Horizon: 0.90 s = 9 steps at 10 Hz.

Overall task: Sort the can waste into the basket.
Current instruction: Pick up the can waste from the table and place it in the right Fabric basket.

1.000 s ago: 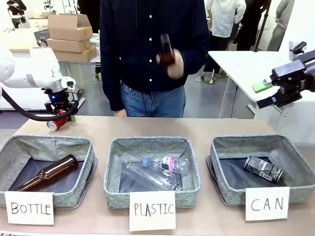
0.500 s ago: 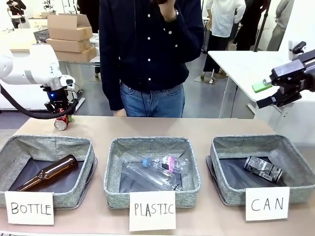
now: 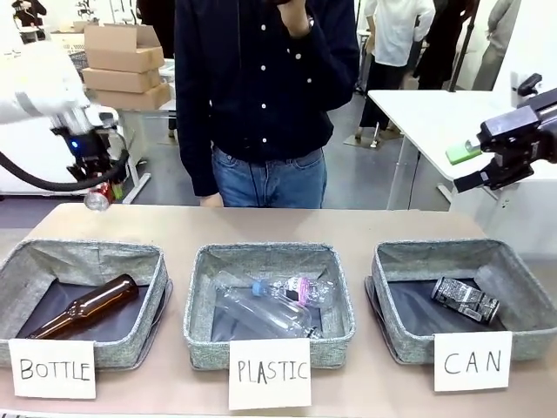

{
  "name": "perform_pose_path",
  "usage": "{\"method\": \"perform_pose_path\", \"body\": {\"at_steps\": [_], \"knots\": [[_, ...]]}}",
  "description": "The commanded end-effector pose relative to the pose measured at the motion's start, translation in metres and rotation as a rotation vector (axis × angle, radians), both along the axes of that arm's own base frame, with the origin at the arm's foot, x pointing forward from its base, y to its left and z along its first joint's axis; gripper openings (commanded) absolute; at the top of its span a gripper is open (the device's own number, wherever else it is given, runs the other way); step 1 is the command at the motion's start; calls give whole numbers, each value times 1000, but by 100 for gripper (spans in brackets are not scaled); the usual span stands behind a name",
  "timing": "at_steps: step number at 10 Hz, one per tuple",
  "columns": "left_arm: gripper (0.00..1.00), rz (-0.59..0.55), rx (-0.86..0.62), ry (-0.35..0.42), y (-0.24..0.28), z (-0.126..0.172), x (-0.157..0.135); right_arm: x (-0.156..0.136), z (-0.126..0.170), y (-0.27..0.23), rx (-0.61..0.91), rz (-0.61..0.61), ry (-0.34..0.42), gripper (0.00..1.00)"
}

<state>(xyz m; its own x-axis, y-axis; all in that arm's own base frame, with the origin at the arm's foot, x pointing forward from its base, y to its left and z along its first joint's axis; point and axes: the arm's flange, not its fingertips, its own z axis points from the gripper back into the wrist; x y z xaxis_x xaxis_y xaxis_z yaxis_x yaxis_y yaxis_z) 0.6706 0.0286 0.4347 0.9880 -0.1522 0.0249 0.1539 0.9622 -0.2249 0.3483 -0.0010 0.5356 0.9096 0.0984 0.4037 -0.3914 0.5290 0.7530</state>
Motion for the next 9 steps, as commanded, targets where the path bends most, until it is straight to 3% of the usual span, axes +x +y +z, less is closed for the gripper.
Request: {"method": "perform_pose_path", "body": {"at_steps": [1, 3, 4, 5, 8, 9], "knots": [[0, -94, -160, -183, 16, 65, -124, 1, -1, -2, -6, 18, -23, 100], [0, -267, -305, -434, 29, 88, -204, 1, -1, -2, -6, 18, -23, 100], [0, -398, -317, -513, 24, 84, -242, 1, -1, -2, -6, 18, -23, 100], [0, -135, -205, -313, 23, 109, -139, 1, -1, -2, -6, 18, -23, 100], [0, -135, -205, -313, 23, 109, -139, 1, -1, -2, -6, 18, -23, 100], [43, -175, -222, -361, 23, 100, -167, 0, -1, 0, -1, 0, 2, 100]]}}
